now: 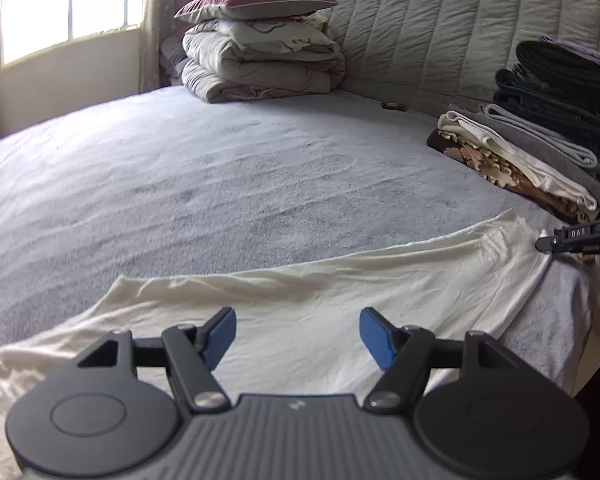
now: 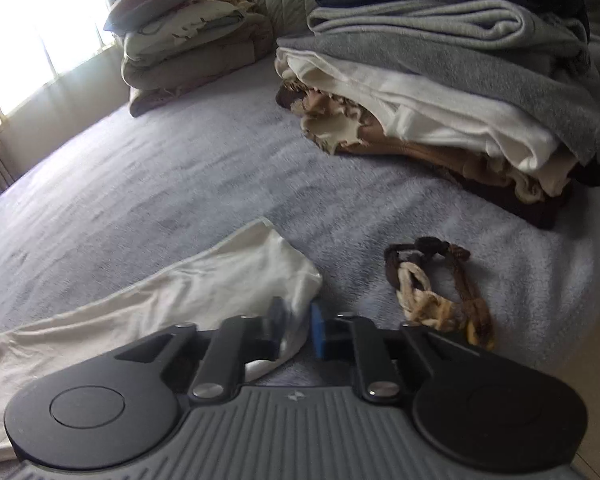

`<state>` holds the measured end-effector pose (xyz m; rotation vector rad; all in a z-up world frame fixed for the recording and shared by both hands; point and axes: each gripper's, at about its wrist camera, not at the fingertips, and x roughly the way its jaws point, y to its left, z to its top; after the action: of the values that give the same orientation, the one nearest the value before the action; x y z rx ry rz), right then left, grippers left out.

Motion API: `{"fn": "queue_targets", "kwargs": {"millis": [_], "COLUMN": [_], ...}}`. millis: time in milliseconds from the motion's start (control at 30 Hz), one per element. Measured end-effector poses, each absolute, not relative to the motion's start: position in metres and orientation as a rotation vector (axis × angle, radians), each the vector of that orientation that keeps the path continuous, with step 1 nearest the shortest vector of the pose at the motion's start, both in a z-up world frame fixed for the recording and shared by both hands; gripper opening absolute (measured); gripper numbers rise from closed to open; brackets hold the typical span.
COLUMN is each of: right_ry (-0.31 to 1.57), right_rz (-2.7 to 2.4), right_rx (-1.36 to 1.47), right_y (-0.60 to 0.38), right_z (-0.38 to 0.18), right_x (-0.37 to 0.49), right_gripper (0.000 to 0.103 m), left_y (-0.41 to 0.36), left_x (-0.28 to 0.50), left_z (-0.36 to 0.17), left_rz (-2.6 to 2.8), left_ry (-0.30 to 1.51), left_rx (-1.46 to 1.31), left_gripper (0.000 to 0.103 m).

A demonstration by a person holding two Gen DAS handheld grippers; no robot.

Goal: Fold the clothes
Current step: 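Grasp the white garment's end with the right gripper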

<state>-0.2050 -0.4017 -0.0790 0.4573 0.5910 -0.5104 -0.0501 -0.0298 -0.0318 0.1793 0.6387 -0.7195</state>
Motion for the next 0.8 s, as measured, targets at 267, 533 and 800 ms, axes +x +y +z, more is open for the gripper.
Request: {"fn": "queue_targets", "kwargs": {"millis": [267,533,800], "right_ry": [0.508,0.510,0.567], "right_rz": [-0.403,-0.213,-0.004], "right_rx": [0.338,0.221,0.118], "right_y": [-0.371,-0.325,-0.265], "right_z": [-0.061,-0.053,-0.057], "right_x": [-0.194,-0.170,-0.147], "right_gripper": [0.006,0.006,0.006], "left_y": [-0.029,-0.032,-0.037], "left_x": [-0.038,-0.028,-0.018], "left_z": [-0.038,-0.054,-0.079], "left_rz": [-0.770,-0.826,-0.853], "left_ry": [0.758,0.928,1.098], "left_rx": [0.014,-0.221,-0.517], "left_gripper": [0.069,0.063,0.056]}}
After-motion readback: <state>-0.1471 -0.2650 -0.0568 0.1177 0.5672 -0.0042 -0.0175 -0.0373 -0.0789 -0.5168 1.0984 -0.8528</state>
